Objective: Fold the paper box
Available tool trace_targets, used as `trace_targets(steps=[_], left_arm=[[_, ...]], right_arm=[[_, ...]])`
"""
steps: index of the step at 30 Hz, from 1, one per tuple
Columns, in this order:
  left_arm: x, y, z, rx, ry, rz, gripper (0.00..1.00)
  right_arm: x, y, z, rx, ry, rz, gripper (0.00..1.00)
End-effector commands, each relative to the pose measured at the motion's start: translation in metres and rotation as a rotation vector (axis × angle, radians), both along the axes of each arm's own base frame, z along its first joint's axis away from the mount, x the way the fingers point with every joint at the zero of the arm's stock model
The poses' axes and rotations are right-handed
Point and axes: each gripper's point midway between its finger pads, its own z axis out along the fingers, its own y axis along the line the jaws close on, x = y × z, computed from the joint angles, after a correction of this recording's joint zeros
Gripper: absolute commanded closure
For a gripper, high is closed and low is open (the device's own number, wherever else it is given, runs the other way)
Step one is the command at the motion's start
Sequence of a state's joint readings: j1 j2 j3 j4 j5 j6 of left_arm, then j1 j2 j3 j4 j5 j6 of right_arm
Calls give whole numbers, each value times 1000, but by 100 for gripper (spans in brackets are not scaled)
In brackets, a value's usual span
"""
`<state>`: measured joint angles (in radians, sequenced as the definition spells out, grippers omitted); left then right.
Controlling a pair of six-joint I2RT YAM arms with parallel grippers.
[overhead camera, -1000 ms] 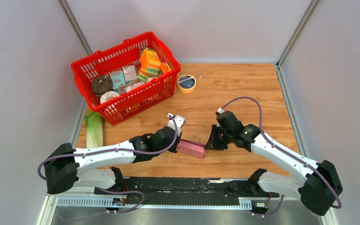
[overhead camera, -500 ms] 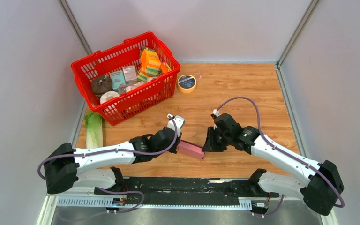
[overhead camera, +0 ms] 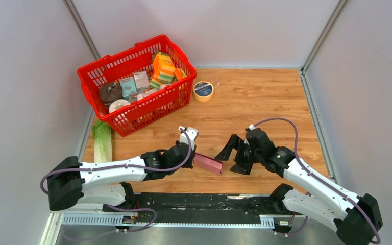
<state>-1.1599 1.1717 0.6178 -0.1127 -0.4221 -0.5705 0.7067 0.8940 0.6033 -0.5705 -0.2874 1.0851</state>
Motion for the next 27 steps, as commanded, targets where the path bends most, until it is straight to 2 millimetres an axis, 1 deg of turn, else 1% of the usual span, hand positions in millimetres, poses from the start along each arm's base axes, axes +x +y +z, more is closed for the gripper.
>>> trace_targets(steps=[1,2,3,4,5,7,8,9,12,15,17,18,21,25,27], left_arm=[[1,15,-5,14,2,83,100],[2,15,-4,16,0,88,100],[2,15,-3,17,-1,87,100],[1,17,-4,25,0,87,100],[2,17,-3,23,-3,89,100],[1,17,-3,22,-4,88,100],[1,18,-2,21,-6,90,100],[1,17,-2,22,-6,91,100],[1,15,0,22,-7,86,100],[0,14,2,33,-15,84,100],[0,12,4,31,-20,86,100],[-1,13,4,35,-20,88,100],[-1,10,5,35,-23,88,100],[-1,4,7,50,-23,81,100],[-2,1,7,52,-24,72,100]], right_arm=[[13,1,11,133,109,-246,0],[14,0,8,149,123,-271,0],[17,5,12,196,115,-277,0],[16,6,10,230,161,-313,0],[11,5,-2,232,198,-324,0],[14,10,0,295,212,-343,0],[14,9,-8,305,244,-375,0],[18,12,-2,345,228,-379,0],[22,13,-5,389,248,-414,0],[23,13,-10,419,273,-445,1],[22,12,-12,424,288,-456,7],[22,12,-14,432,302,-470,8],[22,14,-11,463,314,-472,10],[22,12,-13,460,317,-478,9],[22,12,-13,468,320,-481,10]])
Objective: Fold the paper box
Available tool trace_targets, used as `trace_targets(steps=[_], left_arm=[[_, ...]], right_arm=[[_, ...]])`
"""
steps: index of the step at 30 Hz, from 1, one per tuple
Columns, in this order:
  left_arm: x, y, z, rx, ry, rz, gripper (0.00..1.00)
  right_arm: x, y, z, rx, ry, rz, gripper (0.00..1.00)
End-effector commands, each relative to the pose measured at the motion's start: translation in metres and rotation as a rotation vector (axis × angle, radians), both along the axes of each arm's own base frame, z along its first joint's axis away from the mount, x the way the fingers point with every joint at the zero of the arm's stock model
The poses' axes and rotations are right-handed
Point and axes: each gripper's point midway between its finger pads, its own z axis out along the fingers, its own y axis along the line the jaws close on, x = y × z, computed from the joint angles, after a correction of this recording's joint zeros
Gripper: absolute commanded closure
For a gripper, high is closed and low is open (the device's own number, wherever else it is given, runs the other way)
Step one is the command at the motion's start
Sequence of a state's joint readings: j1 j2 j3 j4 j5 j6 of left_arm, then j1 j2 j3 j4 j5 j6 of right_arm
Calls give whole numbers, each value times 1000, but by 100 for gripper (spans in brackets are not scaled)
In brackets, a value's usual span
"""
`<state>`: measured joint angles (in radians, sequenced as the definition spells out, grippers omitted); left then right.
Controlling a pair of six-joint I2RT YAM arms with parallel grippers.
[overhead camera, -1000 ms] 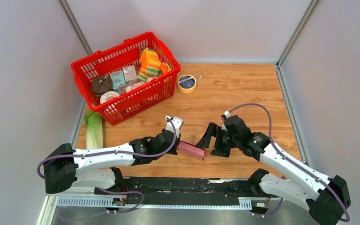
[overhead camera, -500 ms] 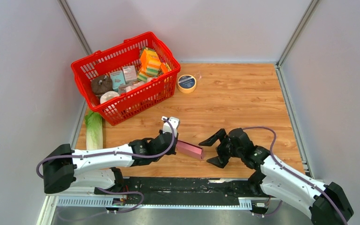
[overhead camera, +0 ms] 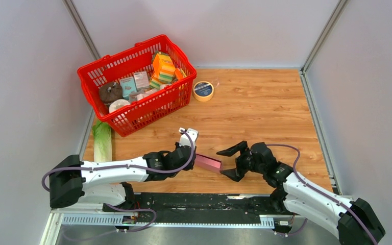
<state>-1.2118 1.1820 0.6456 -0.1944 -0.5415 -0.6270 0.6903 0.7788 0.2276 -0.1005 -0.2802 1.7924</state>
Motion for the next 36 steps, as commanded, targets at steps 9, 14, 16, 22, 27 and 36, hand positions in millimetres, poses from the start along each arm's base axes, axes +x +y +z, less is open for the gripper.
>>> trace_targets(steps=[9,14,16,22,27,36], left_arm=[[-3,-15,6,7,4,-11,100],[-5,-20,5,9,5,-20,100],[-5,-21,4,10,6,-22,100],[-9,-23,3,5,12,-28,100],[-13,-18,1,-35,6,-34,92],[-29,-10,36,-174,-22,-132,39]], right_arm=[[4,-2,4,64,-1,-50,32],[3,-2,1,55,-6,-40,41],[2,-3,-2,44,-8,-39,43],[5,-3,-4,10,-53,-22,50],[8,-6,-8,-32,-90,-14,50],[14,-8,-10,-93,-138,-10,48]])
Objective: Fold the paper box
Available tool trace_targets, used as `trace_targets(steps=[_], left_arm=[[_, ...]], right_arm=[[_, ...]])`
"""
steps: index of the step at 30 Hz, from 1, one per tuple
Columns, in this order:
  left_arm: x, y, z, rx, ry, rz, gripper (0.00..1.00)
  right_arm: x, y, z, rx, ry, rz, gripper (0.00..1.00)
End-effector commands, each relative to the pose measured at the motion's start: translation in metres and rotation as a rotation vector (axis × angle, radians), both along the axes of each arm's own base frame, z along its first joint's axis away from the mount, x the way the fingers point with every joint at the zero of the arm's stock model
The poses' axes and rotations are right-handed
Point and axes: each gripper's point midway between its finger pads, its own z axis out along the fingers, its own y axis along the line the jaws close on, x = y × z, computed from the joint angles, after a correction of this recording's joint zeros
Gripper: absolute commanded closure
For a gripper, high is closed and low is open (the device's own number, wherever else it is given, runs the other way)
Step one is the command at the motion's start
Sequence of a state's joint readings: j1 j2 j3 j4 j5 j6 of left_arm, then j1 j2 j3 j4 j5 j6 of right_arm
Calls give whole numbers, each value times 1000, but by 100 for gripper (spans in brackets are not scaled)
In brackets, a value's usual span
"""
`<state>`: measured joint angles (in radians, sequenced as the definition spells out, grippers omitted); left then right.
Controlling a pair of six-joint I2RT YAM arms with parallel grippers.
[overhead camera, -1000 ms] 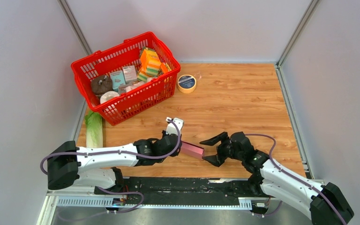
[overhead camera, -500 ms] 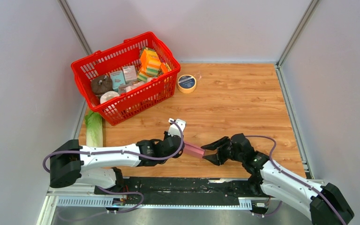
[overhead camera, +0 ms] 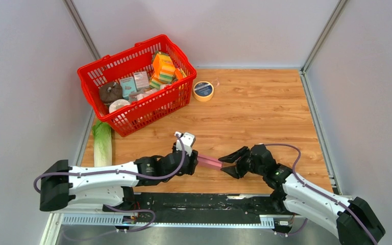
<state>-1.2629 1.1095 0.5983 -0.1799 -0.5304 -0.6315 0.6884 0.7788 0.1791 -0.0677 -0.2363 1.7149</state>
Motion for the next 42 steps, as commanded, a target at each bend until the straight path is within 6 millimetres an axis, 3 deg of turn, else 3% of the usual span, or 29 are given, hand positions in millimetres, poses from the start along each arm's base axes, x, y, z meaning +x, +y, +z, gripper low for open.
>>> trace_targets(steps=[1,4,5,6,8,9,15,19,29,34,38,42], left_arm=[[-12,-6,35,-140,-10,-83,35],[-20,-2,46,-239,88,-139,30],[-7,4,52,-289,109,-94,30],[-16,0,58,-362,177,-128,30],[-3,4,64,-431,221,-93,30],[-7,-1,66,-464,288,-110,30],[0,-17,49,-556,522,-83,34],[6,-26,43,-644,576,-43,36],[17,-10,12,-701,692,198,35],[13,11,-4,-640,764,348,35],[17,31,2,-582,718,444,35],[18,26,6,-598,718,419,35]], right_arm=[[14,0,9,-33,-83,-10,48],[15,0,10,-52,-101,5,48],[15,1,10,-57,-106,8,47],[17,1,13,-63,-123,16,46],[17,1,12,-77,-130,22,45],[18,0,11,-85,-134,23,45],[18,0,10,-92,-138,23,45],[19,0,11,-91,-141,22,45],[18,-1,11,-97,-146,26,46],[20,-1,13,-100,-151,24,46],[20,-1,14,-103,-155,27,46],[21,-1,14,-107,-158,24,46]])
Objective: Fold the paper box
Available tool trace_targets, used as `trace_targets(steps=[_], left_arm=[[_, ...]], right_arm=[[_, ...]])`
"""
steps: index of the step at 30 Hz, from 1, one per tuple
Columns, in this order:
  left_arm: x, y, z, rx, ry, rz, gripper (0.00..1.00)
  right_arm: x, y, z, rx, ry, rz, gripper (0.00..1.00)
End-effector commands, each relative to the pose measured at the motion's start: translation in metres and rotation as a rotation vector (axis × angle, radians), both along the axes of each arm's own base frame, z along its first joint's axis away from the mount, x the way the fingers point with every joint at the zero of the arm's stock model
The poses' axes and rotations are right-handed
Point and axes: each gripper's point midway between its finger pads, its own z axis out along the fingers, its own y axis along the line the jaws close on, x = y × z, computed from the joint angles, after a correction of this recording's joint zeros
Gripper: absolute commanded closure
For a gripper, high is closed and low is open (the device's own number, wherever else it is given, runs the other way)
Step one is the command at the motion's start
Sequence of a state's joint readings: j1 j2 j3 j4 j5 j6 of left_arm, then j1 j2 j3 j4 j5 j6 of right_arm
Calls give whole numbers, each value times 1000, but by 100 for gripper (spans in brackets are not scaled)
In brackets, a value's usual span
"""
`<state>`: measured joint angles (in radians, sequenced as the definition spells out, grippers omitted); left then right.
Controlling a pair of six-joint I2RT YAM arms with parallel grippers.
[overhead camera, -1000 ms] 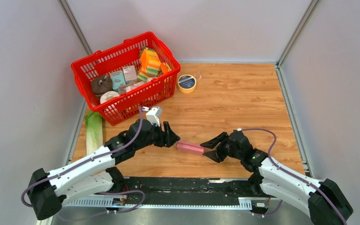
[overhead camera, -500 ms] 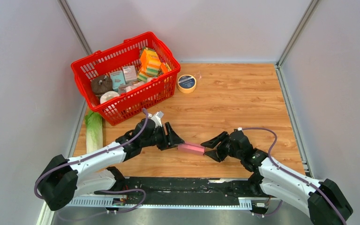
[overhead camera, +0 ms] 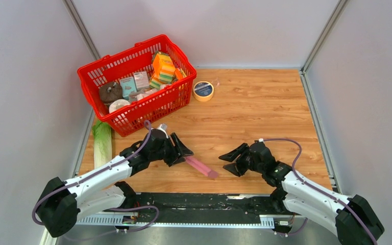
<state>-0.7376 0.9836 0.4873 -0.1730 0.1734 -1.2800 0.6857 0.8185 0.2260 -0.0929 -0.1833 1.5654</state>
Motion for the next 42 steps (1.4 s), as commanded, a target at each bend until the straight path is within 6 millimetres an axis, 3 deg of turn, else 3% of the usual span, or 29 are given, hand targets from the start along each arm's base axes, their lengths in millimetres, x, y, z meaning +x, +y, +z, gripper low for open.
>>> trace_targets(steps=[1,4,7,8,9,11,14,16,19,20,21,22,27,32,42], left_arm=[[3,5,2,38,23,23,36],[9,0,6,48,-1,2,39],[13,-8,7,31,-14,-14,48],[15,-10,7,45,-30,-36,48],[15,-9,7,64,-35,-52,48],[19,-5,11,117,-109,-91,46],[24,19,10,230,-206,-72,40],[19,32,4,285,-251,-101,42],[6,31,5,289,-284,-217,49],[-3,26,-1,277,-249,-272,58],[-7,25,-5,280,-230,-294,73],[-11,24,-10,281,-218,-313,77],[-22,16,-25,329,-207,-381,76],[-28,12,-49,396,-168,-428,82],[-25,7,-55,408,-185,-431,87]], right_arm=[[12,3,17,2,-58,-13,46],[12,5,18,-12,-85,18,45],[15,12,34,-32,-200,103,23],[20,16,50,-86,-362,203,8],[13,26,58,-87,-429,321,5],[8,27,62,-211,-580,527,0],[1,25,58,-356,-627,677,0],[-3,23,46,-390,-555,730,0],[-8,30,31,-382,-497,778,0],[-10,33,29,-366,-487,781,2],[-11,40,28,-331,-476,780,6],[-13,41,24,-327,-462,783,13],[-20,52,16,-321,-448,805,18],[-25,53,4,-321,-397,810,32],[-30,56,-19,-331,-331,819,50]])
